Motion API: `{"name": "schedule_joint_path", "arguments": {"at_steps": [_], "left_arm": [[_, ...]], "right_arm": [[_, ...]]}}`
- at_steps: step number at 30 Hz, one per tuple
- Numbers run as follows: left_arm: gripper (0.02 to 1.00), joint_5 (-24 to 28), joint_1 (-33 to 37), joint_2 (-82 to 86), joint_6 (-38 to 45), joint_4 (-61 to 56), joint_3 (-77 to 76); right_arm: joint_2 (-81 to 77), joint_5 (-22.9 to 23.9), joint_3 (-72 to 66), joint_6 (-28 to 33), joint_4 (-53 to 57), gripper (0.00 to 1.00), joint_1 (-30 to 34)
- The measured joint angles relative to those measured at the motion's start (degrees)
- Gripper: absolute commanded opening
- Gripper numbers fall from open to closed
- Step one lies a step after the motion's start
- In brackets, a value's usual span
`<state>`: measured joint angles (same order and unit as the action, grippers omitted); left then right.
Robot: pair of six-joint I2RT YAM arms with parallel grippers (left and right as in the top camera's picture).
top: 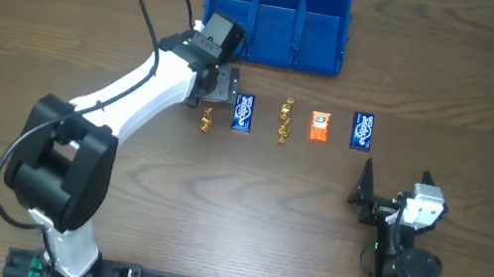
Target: Sort Candies Into Trays
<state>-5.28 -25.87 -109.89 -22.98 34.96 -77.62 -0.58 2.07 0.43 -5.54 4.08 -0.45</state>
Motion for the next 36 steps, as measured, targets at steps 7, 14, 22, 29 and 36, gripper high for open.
{"name": "schedule_joint_path", "arguments": {"at_steps": [7,14,22,29,36], "left_arm": [[0.879,0.87,-0.02,-4.13,-0.42,-2.47,0.00],[0.820,0.98,0.00,-5.44,-0.87,-3.74,0.00],[0.776,1.09,0.37,-6.73,-0.83,-4.02,0.00],[0.426,1.57,0.55,-7.69,-1.09,-4.96,0.00],[0.329,1.70,0.55,-7.69,-1.05,-4.68,-0.28]], "right_arm": [[0.00,0.00,0.00,0.00,0.00,1.000,0.00],[0.00,0.00,0.00,0.00,0.00,0.998,0.00],[0.00,0.00,0.00,0.00,0.00,1.000,0.00],[0.00,0.00,0.00,0.00,0.00,1.000,0.00],[0.00,0.00,0.00,0.00,0.00,1.000,0.00]]}}
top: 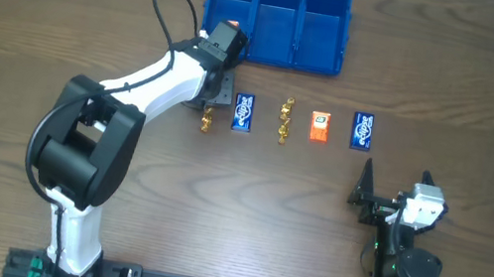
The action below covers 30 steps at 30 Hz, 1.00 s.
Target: Sort Candies Into Trays
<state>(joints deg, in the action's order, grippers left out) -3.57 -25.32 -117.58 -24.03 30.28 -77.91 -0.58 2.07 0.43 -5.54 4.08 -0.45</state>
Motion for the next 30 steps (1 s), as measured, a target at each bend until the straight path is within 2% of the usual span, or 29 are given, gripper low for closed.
{"name": "schedule_joint_path", "arguments": {"at_steps": [5,9,14,19,24,30], "left_arm": [[0.334,0.20,-0.17,0.07,-0.28,9.86,-6.16],[0.343,-2.25,-1.49,2.10,-1.03,16.55,-16.68],[0.349,-4.98,-3.02,4.87,0.96,16.87,-35.56],[0.345,-5.51,0.20,0.98,3.54,18.29,-49.11],[0.347,-3.98,3.28,-7.96,4.63,20.11,-50.27],[0.347,-2.75,3.41,-16.04,4.98,20.57,-49.55]], "right_arm": [[0.00,0.00,0.00,0.00,0.00,1.000,0.00],[0.00,0.00,0.00,0.00,0.00,0.998,0.00],[0.00,0.00,0.00,0.00,0.00,1.000,0.00],[0.00,0.00,0.00,0.00,0.00,1.000,0.00],[0.00,0.00,0.00,0.00,0.00,1.000,0.00],[0.00,0.00,0.00,0.00,0.00,1.000,0.00]]}}
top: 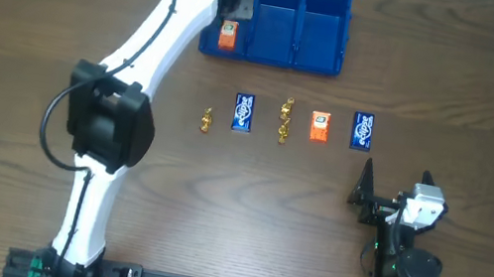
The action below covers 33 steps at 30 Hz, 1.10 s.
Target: Sort Candies Into Trays
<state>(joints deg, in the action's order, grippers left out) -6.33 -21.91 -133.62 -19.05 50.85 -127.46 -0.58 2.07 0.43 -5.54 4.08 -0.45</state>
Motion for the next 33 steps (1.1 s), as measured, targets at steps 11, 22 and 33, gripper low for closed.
{"name": "schedule_joint_path", "arguments": {"at_steps": [11,22,33], "left_arm": [[0.500,0.22,0.07,-0.20,1.55,0.28,0.20],[0.809,1.11,0.07,-0.20,2.51,2.67,0.20],[0.783,1.66,-15.02,3.69,-5.22,-2.49,0.00]], "right_arm": [[0.00,0.00,0.00,0.00,0.00,1.000,0.00],[0.00,0.00,0.00,0.00,0.00,1.000,0.00],[0.00,0.00,0.00,0.00,0.00,1.000,0.00]]}}
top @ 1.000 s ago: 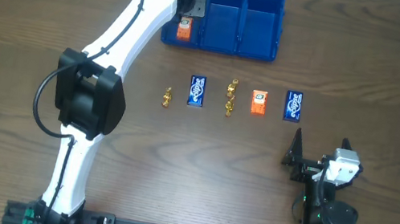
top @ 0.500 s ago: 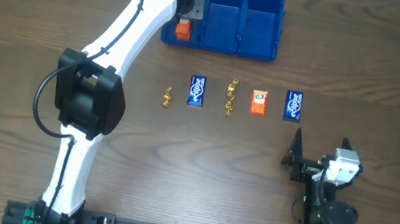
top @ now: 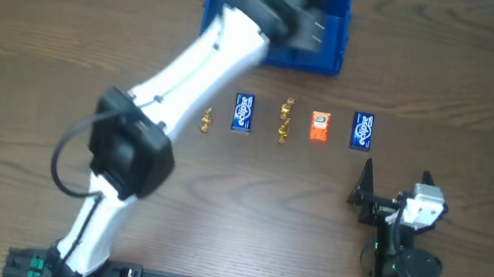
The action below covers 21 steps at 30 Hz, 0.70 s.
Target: Sort Candies Into Trays
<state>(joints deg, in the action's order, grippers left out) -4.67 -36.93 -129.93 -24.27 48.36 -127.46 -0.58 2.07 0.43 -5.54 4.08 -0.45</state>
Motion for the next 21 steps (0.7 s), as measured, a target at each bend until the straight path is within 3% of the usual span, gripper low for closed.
{"name": "schedule_joint_path", "arguments": {"at_steps": [4,8,21], "left_arm": [[0.768,-0.70,-8.41,-0.50,-5.22,0.70,-0.31],[0.757,-1.75,-12.37,-3.21,-8.87,1.16,-0.31],[0.741,-1.64,-13.00,-12.50,-12.61,2.89,-0.31]], "right_arm": [[0.00,0.00,0.00,0.00,0.00,1.000,0.00],[0.00,0.00,0.00,0.00,0.00,1.000,0.00],[0.00,0.00,0.00,0.00,0.00,1.000,0.00]]}}
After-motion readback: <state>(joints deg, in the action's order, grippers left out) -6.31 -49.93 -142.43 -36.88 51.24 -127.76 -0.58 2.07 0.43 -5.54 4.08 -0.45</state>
